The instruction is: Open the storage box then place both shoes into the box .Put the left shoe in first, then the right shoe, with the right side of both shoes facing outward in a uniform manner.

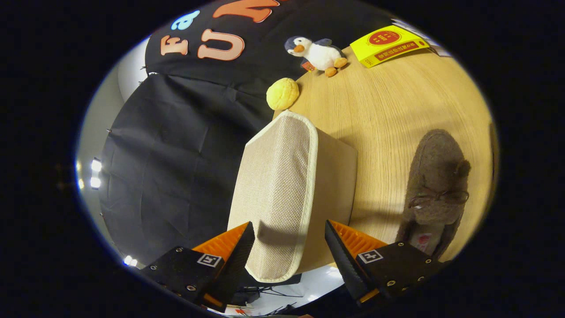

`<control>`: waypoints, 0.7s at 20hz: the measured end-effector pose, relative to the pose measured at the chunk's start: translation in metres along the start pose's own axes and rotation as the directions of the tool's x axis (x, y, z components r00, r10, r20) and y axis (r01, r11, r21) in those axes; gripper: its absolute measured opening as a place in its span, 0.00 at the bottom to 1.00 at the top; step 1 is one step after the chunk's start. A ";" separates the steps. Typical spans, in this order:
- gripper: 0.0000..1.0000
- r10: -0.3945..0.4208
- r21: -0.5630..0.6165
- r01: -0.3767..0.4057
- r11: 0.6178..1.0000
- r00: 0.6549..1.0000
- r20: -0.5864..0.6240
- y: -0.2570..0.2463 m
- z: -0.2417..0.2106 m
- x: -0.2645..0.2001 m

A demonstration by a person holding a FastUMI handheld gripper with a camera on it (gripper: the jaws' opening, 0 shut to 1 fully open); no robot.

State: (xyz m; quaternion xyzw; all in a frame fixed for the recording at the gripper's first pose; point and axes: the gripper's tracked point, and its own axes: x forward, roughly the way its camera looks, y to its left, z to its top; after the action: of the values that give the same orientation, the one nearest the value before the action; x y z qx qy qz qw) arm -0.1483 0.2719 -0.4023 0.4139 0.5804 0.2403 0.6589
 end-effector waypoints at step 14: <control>0.52 0.208 -0.070 -0.202 0.977 0.974 0.093 0.115 0.022 -0.039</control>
State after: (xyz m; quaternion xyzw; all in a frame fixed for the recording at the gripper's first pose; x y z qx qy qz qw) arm -0.1167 0.2978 -0.2857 0.4630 0.4934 0.3035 0.6709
